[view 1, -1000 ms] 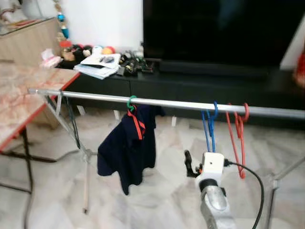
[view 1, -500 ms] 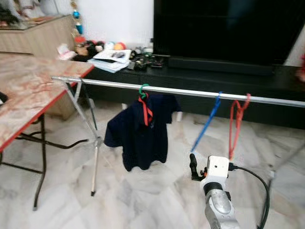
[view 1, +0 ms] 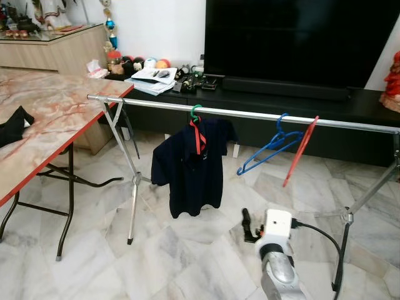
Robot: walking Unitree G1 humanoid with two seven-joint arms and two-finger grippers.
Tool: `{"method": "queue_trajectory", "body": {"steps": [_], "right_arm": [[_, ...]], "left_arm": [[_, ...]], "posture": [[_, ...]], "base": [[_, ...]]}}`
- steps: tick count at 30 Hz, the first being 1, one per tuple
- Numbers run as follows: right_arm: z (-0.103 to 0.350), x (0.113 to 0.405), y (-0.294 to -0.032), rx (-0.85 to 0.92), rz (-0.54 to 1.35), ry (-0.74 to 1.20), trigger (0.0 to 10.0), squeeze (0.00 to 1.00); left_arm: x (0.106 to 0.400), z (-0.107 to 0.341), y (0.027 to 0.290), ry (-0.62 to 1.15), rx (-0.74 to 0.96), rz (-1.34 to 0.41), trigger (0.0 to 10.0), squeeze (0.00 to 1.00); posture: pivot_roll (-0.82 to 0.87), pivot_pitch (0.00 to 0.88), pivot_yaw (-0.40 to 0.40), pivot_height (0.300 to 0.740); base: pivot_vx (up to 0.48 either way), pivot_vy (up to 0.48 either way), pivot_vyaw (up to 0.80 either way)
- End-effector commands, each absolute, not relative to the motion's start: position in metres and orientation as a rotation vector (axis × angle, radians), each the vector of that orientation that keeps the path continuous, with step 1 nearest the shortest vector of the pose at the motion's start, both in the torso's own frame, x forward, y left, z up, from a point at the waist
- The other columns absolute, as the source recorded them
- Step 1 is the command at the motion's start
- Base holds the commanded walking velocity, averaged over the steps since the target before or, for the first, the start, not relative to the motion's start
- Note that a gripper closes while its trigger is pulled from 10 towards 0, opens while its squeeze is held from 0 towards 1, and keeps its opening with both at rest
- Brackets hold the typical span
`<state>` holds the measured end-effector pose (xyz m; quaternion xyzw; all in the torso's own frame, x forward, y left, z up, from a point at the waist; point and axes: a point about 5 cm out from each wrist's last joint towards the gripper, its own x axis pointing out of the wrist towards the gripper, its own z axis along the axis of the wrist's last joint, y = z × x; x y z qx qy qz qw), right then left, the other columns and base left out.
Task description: Hang hanger
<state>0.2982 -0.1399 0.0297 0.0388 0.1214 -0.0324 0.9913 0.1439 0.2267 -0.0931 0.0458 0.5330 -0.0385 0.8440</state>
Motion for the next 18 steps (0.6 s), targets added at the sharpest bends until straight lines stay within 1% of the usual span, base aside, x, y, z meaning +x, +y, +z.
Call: {"method": "queue_trajectory", "body": {"steps": [1, 5, 9, 14, 18], "right_arm": [[0.028, 0.299, -0.144, 0.091, -0.086, 0.265, 10.0, 0.00], [0.014, 0.293, -0.150, 0.126, -0.111, 0.331, 10.0, 0.00], [0.001, 0.287, -0.153, 0.103, -0.100, 0.400, 10.0, 0.00], [-0.023, 0.270, -0.168, 0.040, -0.147, 0.549, 10.0, 0.00], [-0.042, 0.249, -0.180, 0.026, -0.194, 0.680, 10.0, 0.00]], "left_arm": [[0.143, -0.093, 0.228, 1.129, 0.097, -0.067, 10.0, 0.00], [0.144, -0.093, 0.227, 1.121, 0.084, -0.060, 10.0, 0.00], [0.145, -0.093, 0.225, 1.120, 0.082, -0.059, 10.0, 0.00], [0.146, -0.094, 0.223, 1.121, 0.079, -0.061, 10.0, 0.00], [0.145, -0.094, 0.223, 1.121, 0.074, -0.055, 10.0, 0.00]], "posture": [[0.11, 0.000, 0.032, 0.740], [0.11, 0.000, 0.028, 0.740], [0.10, 0.000, 0.024, 0.740], [0.09, 0.003, 0.024, 0.740], [0.09, 0.002, 0.026, 0.740]], "base": [[0.000, 0.000, 0.00], [0.000, 0.000, -0.75], [0.000, 0.000, -0.80], [0.000, 0.000, -0.80], [0.000, 0.000, -0.79]]}}
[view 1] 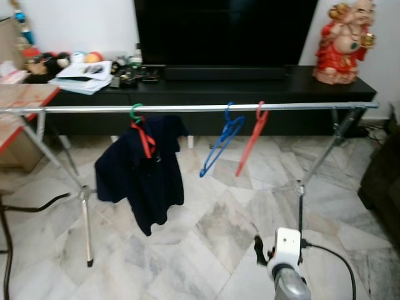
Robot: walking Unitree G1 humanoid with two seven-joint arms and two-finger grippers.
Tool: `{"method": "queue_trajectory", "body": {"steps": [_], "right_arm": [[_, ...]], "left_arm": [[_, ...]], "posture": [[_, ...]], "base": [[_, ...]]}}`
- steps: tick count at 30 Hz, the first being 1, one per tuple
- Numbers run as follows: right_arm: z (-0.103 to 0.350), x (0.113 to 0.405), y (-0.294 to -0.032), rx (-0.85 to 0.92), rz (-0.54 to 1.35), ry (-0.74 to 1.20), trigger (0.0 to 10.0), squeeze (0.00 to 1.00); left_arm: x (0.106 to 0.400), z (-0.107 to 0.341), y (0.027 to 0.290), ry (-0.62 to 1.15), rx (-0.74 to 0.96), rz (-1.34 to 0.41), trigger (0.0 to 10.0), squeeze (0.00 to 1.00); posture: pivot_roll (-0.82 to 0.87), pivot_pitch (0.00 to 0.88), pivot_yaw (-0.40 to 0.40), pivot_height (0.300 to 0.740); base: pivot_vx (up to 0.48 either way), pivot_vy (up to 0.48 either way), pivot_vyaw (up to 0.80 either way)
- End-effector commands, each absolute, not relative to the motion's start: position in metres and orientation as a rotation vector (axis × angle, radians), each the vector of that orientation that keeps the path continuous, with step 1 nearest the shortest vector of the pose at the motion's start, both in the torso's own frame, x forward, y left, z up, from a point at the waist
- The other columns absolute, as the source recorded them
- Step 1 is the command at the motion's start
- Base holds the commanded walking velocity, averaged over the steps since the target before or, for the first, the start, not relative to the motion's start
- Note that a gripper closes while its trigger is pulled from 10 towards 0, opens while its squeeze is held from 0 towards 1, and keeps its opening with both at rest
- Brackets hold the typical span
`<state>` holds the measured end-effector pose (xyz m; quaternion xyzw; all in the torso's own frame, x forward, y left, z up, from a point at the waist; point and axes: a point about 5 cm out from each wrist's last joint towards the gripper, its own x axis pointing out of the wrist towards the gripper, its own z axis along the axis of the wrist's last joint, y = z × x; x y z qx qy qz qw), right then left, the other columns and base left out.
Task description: Hang hanger
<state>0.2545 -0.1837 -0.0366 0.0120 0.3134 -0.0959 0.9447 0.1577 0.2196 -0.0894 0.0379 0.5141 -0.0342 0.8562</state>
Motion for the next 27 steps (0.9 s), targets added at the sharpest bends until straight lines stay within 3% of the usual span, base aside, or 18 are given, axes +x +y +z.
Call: {"method": "queue_trajectory", "body": {"steps": [1, 4, 13, 27], "right_arm": [[-0.048, 0.241, -0.181, 0.024, -0.196, 0.722, 10.0, 0.00], [-0.069, 0.213, -0.182, -0.043, -0.165, 0.857, 10.0, 0.00], [-0.085, 0.182, -0.182, -0.038, -0.165, 0.943, 10.0, 0.00], [-0.089, 0.173, -0.183, -0.068, -0.147, 0.971, 10.0, 0.00]], "left_arm": [[0.145, -0.094, 0.224, 1.121, 0.074, -0.054, 10.0, 0.00], [0.144, -0.094, 0.225, 1.127, 0.089, -0.051, 10.0, 0.00], [0.144, -0.093, 0.229, 1.134, 0.139, -0.053, 10.0, 0.00], [0.143, -0.093, 0.230, 1.136, 0.141, -0.040, 10.0, 0.00]], "posture": [[0.09, 0.006, 0.026, 0.740], [0.11, 0.008, 0.026, 0.740], [0.10, 0.008, 0.035, 0.740], [0.10, 0.000, 0.037, 0.740]], "base": [[0.000, 0.000, -0.79], [0.000, 0.000, -0.78], [0.000, 0.000, -0.77], [0.000, 0.000, -0.77]]}}
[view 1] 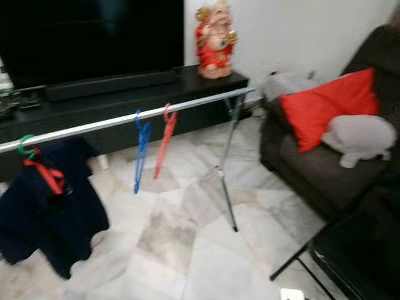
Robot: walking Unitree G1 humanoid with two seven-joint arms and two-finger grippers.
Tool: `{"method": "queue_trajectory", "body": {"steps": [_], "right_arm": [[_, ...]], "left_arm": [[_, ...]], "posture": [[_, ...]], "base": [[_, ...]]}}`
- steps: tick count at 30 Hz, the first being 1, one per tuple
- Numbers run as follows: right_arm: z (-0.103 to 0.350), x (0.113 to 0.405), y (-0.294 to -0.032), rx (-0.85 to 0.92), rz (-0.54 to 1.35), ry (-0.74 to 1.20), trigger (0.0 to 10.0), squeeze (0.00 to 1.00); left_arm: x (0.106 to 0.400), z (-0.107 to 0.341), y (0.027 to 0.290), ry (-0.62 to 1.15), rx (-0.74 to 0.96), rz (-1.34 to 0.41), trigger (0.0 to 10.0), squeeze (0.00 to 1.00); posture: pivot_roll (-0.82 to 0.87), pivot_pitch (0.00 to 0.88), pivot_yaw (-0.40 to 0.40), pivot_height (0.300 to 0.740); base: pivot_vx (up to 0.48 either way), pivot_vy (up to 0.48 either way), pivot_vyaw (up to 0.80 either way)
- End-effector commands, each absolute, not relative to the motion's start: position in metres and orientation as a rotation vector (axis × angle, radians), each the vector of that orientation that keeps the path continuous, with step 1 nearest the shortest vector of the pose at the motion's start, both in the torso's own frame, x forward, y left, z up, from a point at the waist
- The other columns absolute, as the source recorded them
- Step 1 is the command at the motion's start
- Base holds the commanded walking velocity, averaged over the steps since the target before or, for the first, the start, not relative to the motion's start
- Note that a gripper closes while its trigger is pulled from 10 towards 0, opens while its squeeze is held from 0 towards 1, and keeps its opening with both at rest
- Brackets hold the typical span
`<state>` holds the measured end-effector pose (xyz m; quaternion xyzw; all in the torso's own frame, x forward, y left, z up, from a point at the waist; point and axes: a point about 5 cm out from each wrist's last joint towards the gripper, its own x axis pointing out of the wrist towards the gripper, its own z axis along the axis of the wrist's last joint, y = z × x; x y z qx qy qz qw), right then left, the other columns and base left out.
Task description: Hang hanger
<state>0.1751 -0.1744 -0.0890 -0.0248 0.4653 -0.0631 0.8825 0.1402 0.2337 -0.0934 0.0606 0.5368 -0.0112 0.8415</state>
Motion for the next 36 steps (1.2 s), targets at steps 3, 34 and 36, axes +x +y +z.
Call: {"method": "queue_trajectory", "body": {"steps": [3, 34, 36], "right_arm": [[-0.088, 0.175, -0.182, -0.071, -0.140, 0.969, 10.0, 0.00], [-0.088, 0.176, -0.171, -0.069, -0.091, 0.939, 10.0, 0.00], [-0.088, 0.176, -0.172, -0.072, -0.092, 0.942, 10.0, 0.00]], "left_arm": [[0.143, -0.093, 0.230, 1.130, 0.136, -0.034, 10.0, 0.00], [0.144, -0.092, 0.232, 1.112, 0.145, -0.027, 10.0, 0.00], [0.144, -0.092, 0.232, 1.114, 0.145, -0.025, 10.0, 0.00]], "posture": [[0.10, 0.000, 0.039, 0.740], [0.09, 0.000, 0.057, 0.740], [0.09, 0.000, 0.056, 0.740]], "base": [[0.000, 0.000, -0.76], [0.067, 0.000, -0.58], [0.375, 0.000, 0.00]]}}
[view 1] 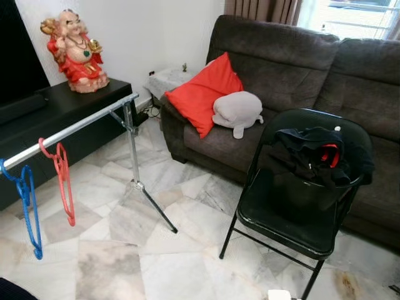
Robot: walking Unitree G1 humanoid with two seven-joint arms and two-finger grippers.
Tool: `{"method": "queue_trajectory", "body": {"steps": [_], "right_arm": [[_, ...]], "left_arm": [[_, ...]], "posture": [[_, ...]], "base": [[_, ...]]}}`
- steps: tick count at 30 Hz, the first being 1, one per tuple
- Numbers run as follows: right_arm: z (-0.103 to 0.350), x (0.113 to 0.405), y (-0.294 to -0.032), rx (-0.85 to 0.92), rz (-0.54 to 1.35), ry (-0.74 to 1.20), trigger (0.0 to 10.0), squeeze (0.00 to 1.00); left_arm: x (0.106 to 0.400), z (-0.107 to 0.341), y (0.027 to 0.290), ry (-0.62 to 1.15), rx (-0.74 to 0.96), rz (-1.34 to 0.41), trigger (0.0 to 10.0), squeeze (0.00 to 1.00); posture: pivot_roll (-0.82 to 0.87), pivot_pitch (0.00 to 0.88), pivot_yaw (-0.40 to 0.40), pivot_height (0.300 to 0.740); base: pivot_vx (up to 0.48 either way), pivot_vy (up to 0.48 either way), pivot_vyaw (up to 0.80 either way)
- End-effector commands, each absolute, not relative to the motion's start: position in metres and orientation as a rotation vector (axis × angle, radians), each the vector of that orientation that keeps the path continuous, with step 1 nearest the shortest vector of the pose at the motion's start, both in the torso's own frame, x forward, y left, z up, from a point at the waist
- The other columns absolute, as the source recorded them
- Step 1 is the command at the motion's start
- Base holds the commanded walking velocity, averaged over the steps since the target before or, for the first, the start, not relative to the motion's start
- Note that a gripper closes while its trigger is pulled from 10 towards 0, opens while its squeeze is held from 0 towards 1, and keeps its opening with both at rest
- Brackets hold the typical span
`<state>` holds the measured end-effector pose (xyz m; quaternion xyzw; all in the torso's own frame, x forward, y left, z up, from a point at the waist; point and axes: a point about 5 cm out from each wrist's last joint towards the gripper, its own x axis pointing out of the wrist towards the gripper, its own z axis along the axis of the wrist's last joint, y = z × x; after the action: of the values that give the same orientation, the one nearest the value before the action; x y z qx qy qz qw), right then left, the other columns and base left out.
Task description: Hang hanger
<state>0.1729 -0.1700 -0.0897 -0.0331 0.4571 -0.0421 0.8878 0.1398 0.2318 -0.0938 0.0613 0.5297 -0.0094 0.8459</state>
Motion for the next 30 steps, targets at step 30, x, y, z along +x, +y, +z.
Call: {"method": "queue_trajectory", "body": {"steps": [30], "right_arm": [[-0.0872, 0.1773, -0.1735, -0.078, -0.111, 0.931, 10.0, 0.00]], "left_arm": [[0.1458, -0.0920, 0.2308, 1.111, 0.128, -0.028, 10.0, 0.00]], "posture": [[0.10, 0.000, 0.049, 0.740]], "base": [[0.297, 0.000, -0.36]]}}
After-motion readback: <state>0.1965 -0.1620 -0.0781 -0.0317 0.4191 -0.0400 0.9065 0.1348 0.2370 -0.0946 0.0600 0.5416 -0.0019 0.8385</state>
